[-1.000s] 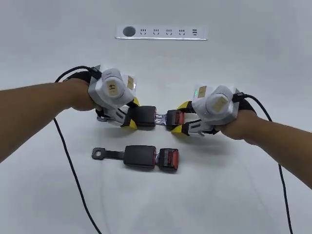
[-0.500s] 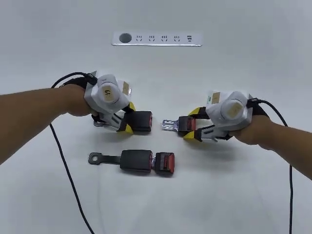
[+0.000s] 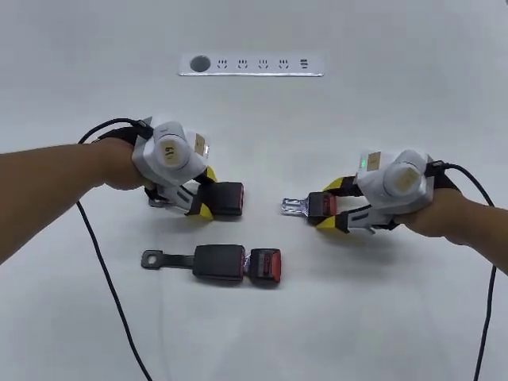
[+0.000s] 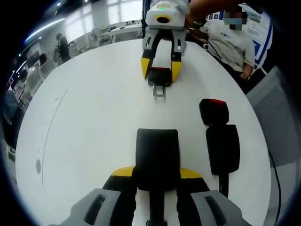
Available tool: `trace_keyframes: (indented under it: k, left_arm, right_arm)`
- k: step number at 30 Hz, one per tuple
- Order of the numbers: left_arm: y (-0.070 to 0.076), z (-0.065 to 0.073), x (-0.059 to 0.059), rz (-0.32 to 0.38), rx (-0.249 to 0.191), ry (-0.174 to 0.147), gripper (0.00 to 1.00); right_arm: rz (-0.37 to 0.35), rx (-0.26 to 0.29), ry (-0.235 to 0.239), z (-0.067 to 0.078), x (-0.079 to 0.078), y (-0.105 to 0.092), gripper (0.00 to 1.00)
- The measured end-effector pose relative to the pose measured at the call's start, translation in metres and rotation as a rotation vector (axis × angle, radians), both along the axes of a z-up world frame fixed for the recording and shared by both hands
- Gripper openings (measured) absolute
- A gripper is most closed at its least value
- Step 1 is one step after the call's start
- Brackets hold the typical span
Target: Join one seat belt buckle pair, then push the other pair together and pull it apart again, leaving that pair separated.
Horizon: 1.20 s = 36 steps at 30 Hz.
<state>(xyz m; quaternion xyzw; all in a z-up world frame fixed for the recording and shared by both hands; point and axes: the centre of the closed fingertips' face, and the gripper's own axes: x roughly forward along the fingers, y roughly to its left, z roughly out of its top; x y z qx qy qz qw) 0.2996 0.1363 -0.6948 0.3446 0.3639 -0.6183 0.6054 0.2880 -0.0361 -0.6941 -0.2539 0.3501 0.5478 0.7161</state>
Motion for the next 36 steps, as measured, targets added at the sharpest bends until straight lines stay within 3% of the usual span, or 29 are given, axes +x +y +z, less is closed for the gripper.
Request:
trace_keyframes:
  k: [14,17,19,21,24,26,28,30,32,36]
  left_arm:
    - [-0.002,0.002,-0.002,0.007,0.003,0.007,0.34]
    - [-0.003,0.003,-0.001,0.043,0.006,0.011,0.36]
    - [-0.005,0.004,-0.003,0.088,0.0,0.03,0.44]
    - [-0.014,0.012,-0.004,0.156,-0.083,0.065,0.59]
    - [-0.011,0.023,-0.002,0.244,-0.099,0.068,0.64]
    - [-0.01,0.027,-0.002,0.284,-0.131,0.056,0.75]
    - [-0.005,0.028,-0.003,0.326,-0.132,0.057,0.84]
    - [-0.001,0.04,-0.001,0.407,-0.185,0.031,0.87]
    - [-0.001,0.046,-0.001,0.465,-0.239,0.029,0.9]
    - [0.008,0.06,-0.005,0.582,-0.302,-0.01,0.99]
  right_arm:
    - [-0.021,0.014,0.005,0.0,-0.002,-0.003,0.35]
    - [-0.025,0.008,0.002,0.001,-0.002,-0.002,0.35]
    - [-0.054,-0.003,0.002,0.001,-0.002,-0.002,0.36]
    - [-0.112,-0.017,-0.001,0.001,0.001,-0.006,0.42]
    - [-0.187,0.03,-0.022,0.009,0.004,-0.008,0.53]
    - [-0.226,0.05,-0.044,0.017,0.004,-0.012,0.57]
    - [-0.274,0.074,-0.065,0.023,0.005,-0.014,0.63]
    - [-0.342,0.104,-0.089,0.029,0.005,-0.018,0.7]
    - [-0.401,0.137,-0.115,0.036,0.005,-0.019,0.75]
    - [-0.53,0.222,-0.152,0.051,-0.002,-0.018,0.85]
